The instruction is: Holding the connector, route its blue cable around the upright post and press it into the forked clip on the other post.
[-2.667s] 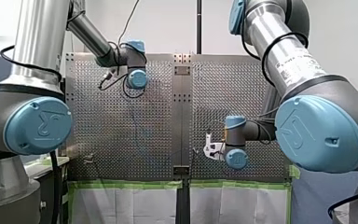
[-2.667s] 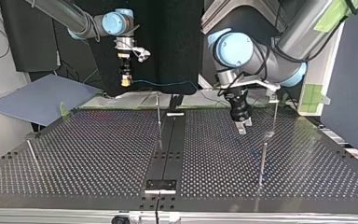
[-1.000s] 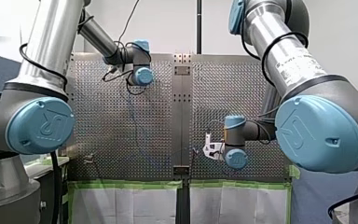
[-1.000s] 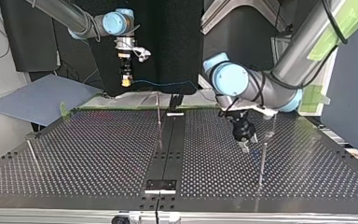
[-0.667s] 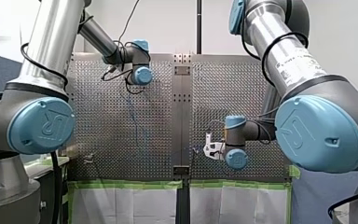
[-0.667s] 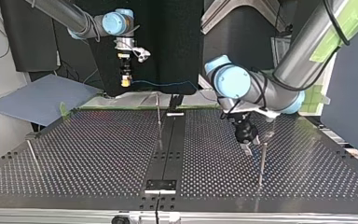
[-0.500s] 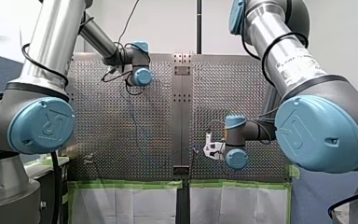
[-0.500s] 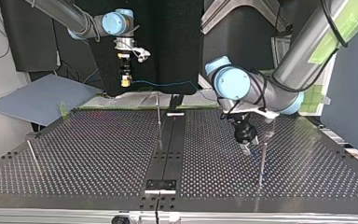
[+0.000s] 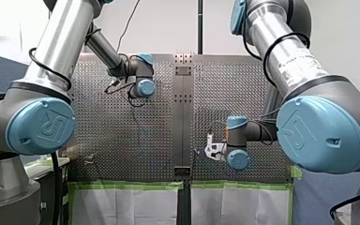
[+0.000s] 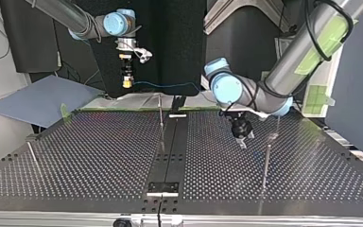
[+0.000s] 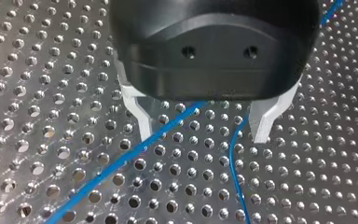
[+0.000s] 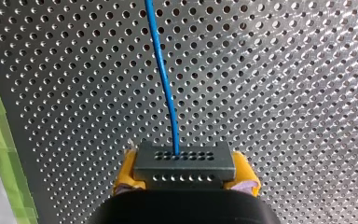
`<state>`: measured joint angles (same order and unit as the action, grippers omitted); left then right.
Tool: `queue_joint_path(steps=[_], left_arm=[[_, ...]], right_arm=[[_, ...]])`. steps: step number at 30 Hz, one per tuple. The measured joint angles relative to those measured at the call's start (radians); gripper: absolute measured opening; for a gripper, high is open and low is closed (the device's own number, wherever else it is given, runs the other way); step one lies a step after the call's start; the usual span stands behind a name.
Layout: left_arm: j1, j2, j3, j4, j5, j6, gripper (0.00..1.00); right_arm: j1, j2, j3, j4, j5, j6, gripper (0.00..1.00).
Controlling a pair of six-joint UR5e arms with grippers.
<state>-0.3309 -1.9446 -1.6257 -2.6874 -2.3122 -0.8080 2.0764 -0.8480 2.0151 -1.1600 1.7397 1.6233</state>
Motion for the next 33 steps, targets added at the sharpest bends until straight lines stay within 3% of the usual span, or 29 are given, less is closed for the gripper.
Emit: queue_joint_path(steps=[10, 20, 33], left_arm=[[-0.012, -0.028, -0.056, 0.045, 0.014, -0.021, 1.00], [-0.031, -0.110, -0.064, 0.055, 0.041, -0.085, 1.00], [-0.034, -0.182, -0.064, 0.057, 0.058, -0.121, 1.00]], right_arm=[[0.000, 0.000, 0.000, 0.002, 0.000, 0.000, 0.00], [0.002, -0.001, 0.000, 0.011, 0.000, -0.002, 0.00], [0.000, -0.001, -0.001, 0.005, 0.000, 0.000, 0.00]])
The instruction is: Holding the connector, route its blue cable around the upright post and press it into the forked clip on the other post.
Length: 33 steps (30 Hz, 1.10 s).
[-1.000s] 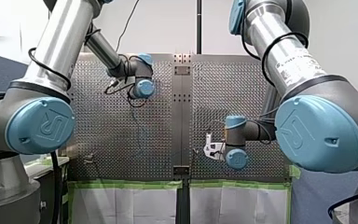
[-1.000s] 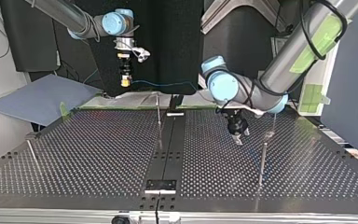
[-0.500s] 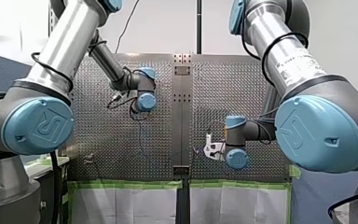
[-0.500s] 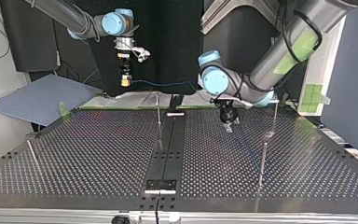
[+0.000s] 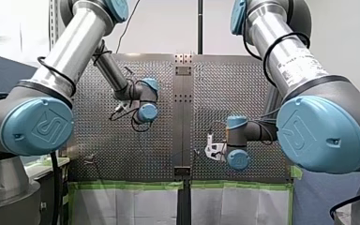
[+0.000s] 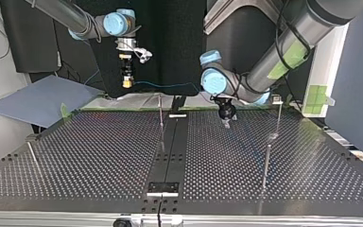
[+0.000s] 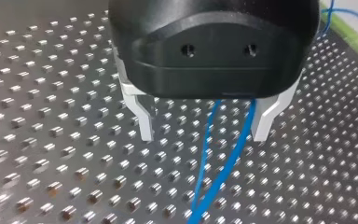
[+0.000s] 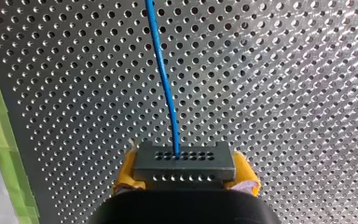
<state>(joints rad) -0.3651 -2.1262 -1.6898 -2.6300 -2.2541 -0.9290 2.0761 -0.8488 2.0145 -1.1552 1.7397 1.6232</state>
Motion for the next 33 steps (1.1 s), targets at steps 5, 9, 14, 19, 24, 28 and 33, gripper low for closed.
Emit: queue_joint_path(steps=[5, 9, 14, 19, 24, 28, 33], left_arm=[[-0.001, -0.046, 0.000, 0.011, 0.006, -0.012, 1.00], [0.001, -0.081, 0.000, 0.017, 0.015, -0.027, 1.00], [0.006, -0.102, 0.000, 0.020, 0.033, -0.039, 1.00], [0.007, -0.104, 0.000, 0.023, 0.036, -0.046, 1.00], [0.007, -0.109, 0.001, 0.035, 0.041, -0.058, 1.00], [0.005, -0.134, 0.001, 0.042, 0.042, -0.058, 1.00], [-0.001, -0.167, -0.005, 0.064, 0.042, -0.075, 1.00]], right_arm=[[0.002, 0.000, -0.001, 0.000, 0.000, 0.000, 0.00], [0.002, 0.000, -0.002, 0.001, 0.000, 0.000, 0.00], [0.001, 0.000, -0.002, 0.004, 0.000, -0.001, 0.00], [0.000, 0.000, -0.002, 0.004, 0.000, -0.002, 0.00], [0.001, 0.000, -0.003, 0.004, 0.000, -0.003, 0.00], [0.001, 0.000, -0.003, 0.005, 0.000, -0.003, 0.00], [0.002, 0.000, -0.006, 0.007, -0.001, -0.005, 0.00]])
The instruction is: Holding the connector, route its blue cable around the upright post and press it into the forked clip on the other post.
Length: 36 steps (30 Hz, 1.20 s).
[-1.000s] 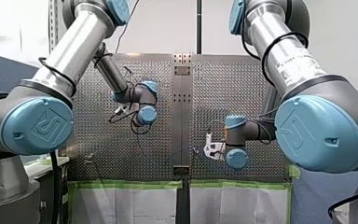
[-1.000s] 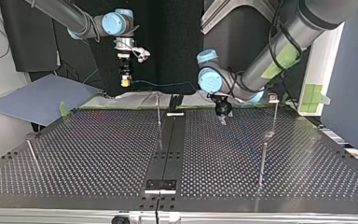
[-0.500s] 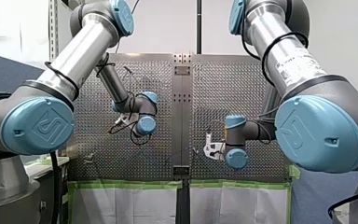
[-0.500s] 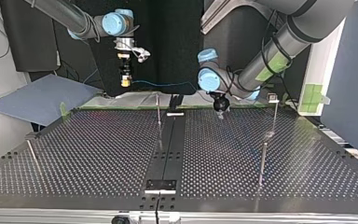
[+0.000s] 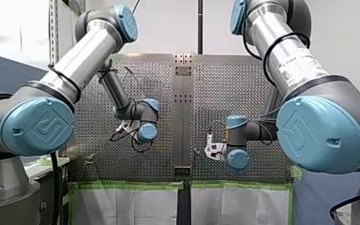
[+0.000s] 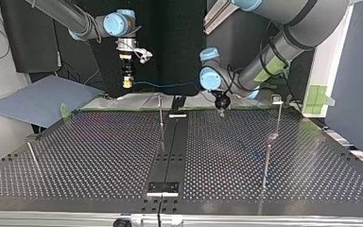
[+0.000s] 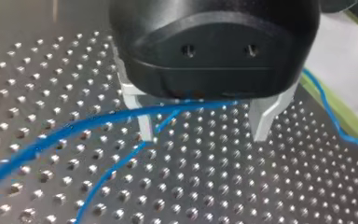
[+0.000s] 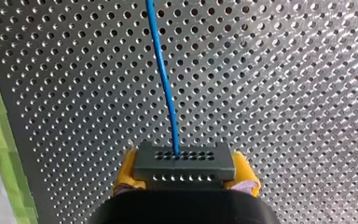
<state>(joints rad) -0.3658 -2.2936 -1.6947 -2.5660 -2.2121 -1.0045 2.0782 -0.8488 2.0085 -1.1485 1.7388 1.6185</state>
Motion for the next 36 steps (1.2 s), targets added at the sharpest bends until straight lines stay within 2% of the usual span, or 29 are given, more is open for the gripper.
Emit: queue_joint_path(steps=[5, 14, 18, 25, 30, 36], left_arm=[[0.002, -0.012, -0.001, 0.025, 0.009, -0.017, 1.00], [0.001, -0.023, -0.001, 0.023, 0.022, -0.035, 1.00], [-0.002, -0.052, 0.005, 0.014, 0.010, -0.036, 1.00], [0.001, -0.112, 0.011, 0.009, 0.004, -0.067, 1.00], [0.002, -0.123, 0.012, -0.003, 0.030, -0.099, 1.00], [-0.002, -0.124, 0.012, -0.001, 0.084, -0.154, 1.00]], right_arm=[[0.003, 0.000, -0.005, 0.013, -0.001, -0.004, 0.00], [0.005, 0.000, -0.006, 0.016, -0.001, -0.006, 0.00], [0.006, 0.000, -0.006, 0.016, -0.001, -0.006, 0.00], [0.006, 0.000, -0.005, 0.016, -0.001, -0.006, 0.00], [0.006, 0.000, -0.005, 0.018, -0.001, -0.006, 0.00], [0.006, 0.000, -0.006, 0.019, -0.001, -0.006, 0.00]])
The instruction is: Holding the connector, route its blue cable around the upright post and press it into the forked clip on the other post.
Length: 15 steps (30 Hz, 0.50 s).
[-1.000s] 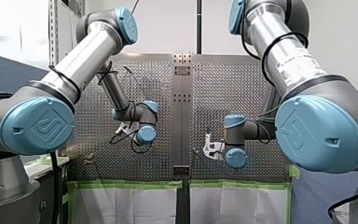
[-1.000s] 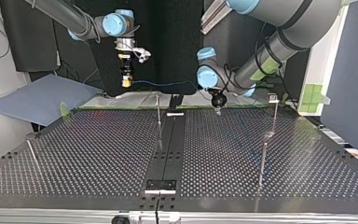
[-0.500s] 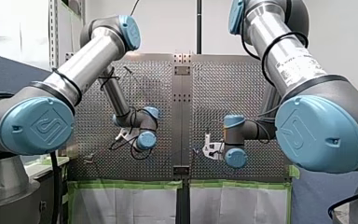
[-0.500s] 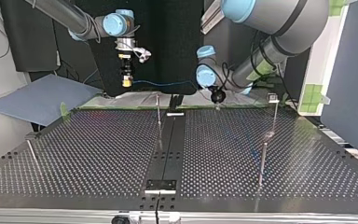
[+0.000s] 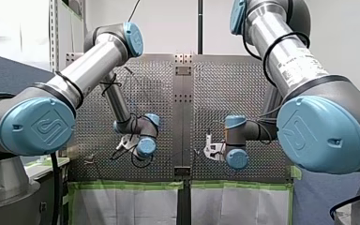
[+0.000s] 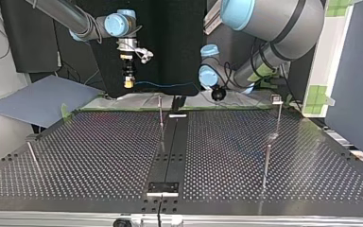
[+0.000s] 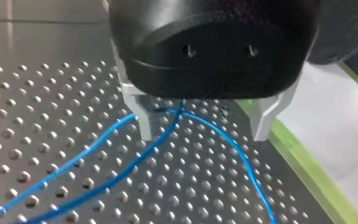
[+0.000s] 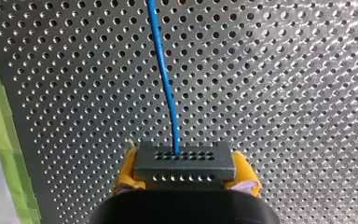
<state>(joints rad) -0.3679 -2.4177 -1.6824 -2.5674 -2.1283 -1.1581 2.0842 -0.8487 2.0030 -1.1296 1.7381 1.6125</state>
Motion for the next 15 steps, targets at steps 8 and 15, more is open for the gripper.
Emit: queue_joint_path(steps=[8, 15], left_arm=[[-0.009, 0.000, 0.000, 0.008, 0.071, -0.072, 1.00], [-0.026, 0.000, 0.000, 0.027, 0.104, -0.136, 1.00]], right_arm=[[0.000, 0.000, 0.000, -0.003, 0.000, 0.001, 0.00], [0.000, 0.000, -0.001, -0.002, 0.000, 0.000, 0.00]])
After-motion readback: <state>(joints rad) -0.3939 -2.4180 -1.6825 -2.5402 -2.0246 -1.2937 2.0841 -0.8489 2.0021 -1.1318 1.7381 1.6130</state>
